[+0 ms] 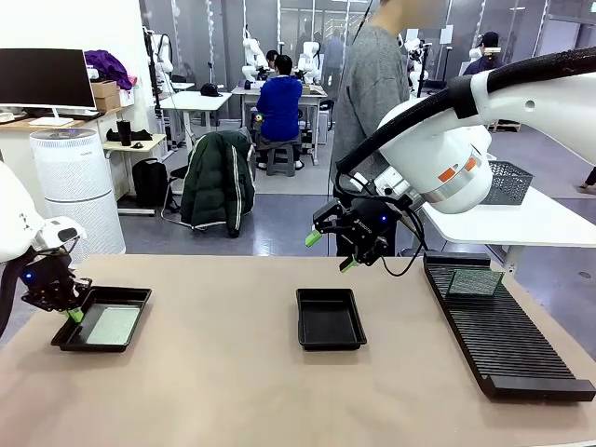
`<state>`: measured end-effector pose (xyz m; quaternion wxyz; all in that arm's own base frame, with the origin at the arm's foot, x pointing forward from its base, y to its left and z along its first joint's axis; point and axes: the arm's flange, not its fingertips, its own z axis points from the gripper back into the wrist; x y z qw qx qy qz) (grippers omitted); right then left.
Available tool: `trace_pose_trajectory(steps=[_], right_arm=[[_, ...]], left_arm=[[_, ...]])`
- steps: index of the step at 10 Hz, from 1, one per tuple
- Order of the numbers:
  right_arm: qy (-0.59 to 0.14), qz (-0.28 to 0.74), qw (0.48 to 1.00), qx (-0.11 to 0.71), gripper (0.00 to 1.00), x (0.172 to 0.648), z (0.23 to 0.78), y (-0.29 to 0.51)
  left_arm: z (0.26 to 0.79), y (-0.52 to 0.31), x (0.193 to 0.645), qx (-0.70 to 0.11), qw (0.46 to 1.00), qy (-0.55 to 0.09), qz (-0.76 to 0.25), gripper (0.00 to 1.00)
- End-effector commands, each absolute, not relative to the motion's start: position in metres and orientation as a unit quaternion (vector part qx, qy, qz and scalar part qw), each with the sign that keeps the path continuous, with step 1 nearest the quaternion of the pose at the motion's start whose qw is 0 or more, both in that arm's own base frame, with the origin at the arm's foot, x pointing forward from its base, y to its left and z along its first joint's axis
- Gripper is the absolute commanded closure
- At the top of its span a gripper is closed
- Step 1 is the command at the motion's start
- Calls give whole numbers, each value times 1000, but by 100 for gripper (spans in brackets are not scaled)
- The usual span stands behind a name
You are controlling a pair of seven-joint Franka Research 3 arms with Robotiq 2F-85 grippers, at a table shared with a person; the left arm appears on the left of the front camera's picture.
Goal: Inspect and transfer BCBs to ESD trays.
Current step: Pick up the ESD tray and place it on the left side of the table.
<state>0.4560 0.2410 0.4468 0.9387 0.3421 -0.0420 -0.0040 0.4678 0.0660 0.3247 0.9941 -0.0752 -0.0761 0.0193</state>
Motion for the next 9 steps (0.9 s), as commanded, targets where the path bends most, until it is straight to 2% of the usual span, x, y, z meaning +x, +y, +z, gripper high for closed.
trace_pose_trajectory(steps=[1, 2, 4, 5, 6, 7, 9], right_arm=[[-46, -14, 939, 341, 0, 455, 447, 243], [-46, -14, 939, 341, 0, 455, 447, 243], [-46, -14, 939, 341, 0, 455, 447, 243], [-46, -14, 939, 341, 0, 455, 447, 243], [-46, -14, 939, 341, 0, 455, 447, 243], [-46, -14, 939, 341, 0, 455, 447, 243], [-46, -14, 939, 341, 0, 455, 447, 243]], left_arm=[[326, 67, 465, -73, 994, -74, 20, 40], [329, 67, 464, -70, 995, -75, 20, 0], [338, 66, 460, -70, 995, -76, 14, 0], [345, 65, 457, -68, 995, -77, 10, 16], [353, 64, 455, -64, 995, -77, 8, 6], [366, 62, 453, -63, 995, -81, 5, 0], [396, 58, 448, -63, 994, -88, -3, 0]])
